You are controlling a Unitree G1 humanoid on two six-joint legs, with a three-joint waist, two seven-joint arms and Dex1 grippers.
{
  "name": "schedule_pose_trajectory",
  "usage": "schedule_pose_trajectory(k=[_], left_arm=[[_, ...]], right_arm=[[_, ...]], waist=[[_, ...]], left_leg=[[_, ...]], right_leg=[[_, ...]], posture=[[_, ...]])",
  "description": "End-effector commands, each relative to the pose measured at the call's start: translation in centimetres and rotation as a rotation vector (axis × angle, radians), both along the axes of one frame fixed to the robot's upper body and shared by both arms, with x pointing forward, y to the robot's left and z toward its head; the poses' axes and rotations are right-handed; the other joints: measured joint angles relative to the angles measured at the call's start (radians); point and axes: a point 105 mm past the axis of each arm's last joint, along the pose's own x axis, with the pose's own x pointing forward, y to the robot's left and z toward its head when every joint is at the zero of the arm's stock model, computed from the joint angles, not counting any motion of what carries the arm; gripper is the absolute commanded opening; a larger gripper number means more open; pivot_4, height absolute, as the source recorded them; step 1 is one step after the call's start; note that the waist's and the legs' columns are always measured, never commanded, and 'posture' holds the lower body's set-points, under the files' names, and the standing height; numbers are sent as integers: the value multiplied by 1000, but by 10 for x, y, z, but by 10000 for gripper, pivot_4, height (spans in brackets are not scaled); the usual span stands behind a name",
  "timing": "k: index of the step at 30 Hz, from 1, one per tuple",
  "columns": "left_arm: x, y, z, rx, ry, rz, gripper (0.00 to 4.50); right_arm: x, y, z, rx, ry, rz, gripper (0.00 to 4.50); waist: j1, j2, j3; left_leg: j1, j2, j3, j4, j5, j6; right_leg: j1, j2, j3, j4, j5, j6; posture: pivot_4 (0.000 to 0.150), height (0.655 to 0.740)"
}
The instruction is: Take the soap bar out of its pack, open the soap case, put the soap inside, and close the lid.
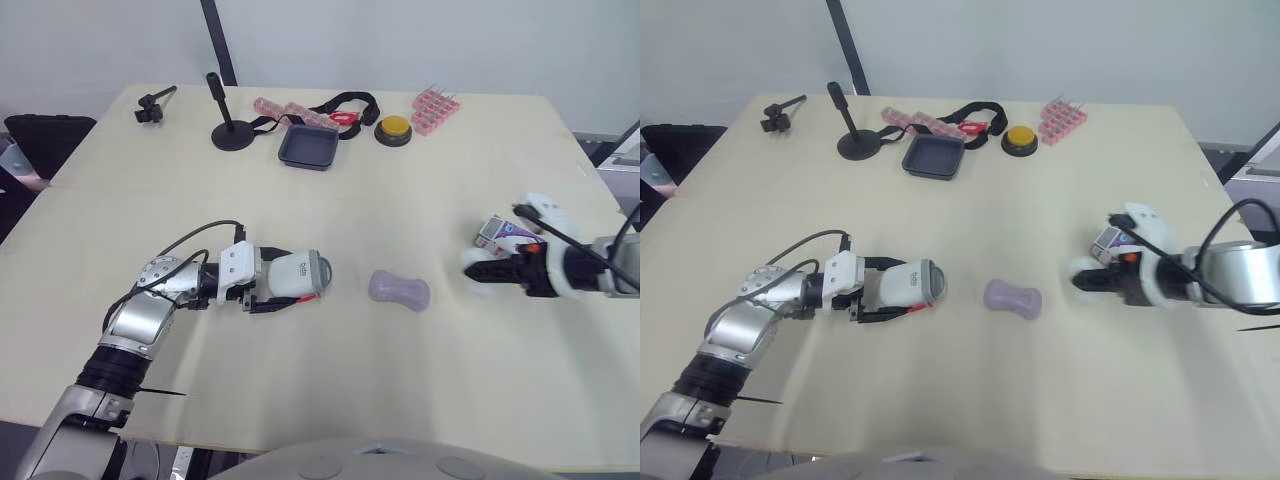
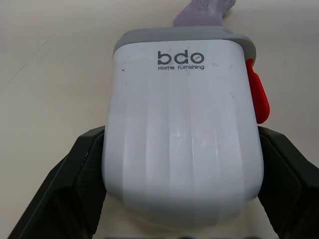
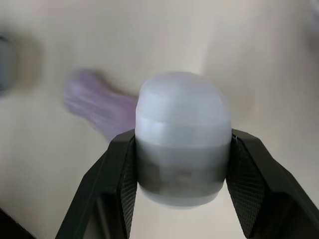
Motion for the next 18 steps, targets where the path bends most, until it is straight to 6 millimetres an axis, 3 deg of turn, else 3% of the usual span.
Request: schedule_pose_trajectory(k=[1, 3, 7, 13, 15, 18], left_arm=[[2, -2, 9, -3, -45, -23, 34832], [4, -3, 8, 3, -46, -20, 34832], [4, -5, 7, -2, -54, -9, 34832], [3, -6, 9, 0, -67, -8, 34832], [3, -6, 11, -1, -70, -7, 34832], [3, -6, 11, -1, -71, -9, 34832]], right_arm=[[-3, -3, 9, -3, 35, 27, 21189], [-3, -9, 0, -27, 81, -3, 21189], [-7, -17, -43, -84, 204, -93, 21189], [7, -19, -62, -99, 220, -195, 21189], [9, -17, -60, -93, 216, -194, 30299], [10, -10, -49, -77, 187, -136, 39843]], waist=[[-6, 0, 0], [-7, -1, 0], [2, -1, 0], [2, -4, -3], [-2, -5, -3], [-3, -5, -3]], left_leg=[[0, 1, 0, 0, 0, 0], [0, 1, 0, 0, 0, 0], [-1, 1, 0, 3, 0, 1], [-2, 2, 0, 5, 0, 1], [-1, 2, 0, 7, 0, 1], [0, 1, 0, 8, -3, -4]], right_leg=[[0, 1, 0, 1, 0, 0], [0, 1, 0, 1, 0, 0], [1, 1, -1, 0, 0, 0], [2, 0, -3, 2, 0, 0], [2, -1, -3, 3, 0, 0], [3, -2, -3, 4, 0, -1]], posture=[[1500, 7400], [1500, 7400], [1500, 7400], [1500, 7400], [1500, 7400], [1500, 7400]])
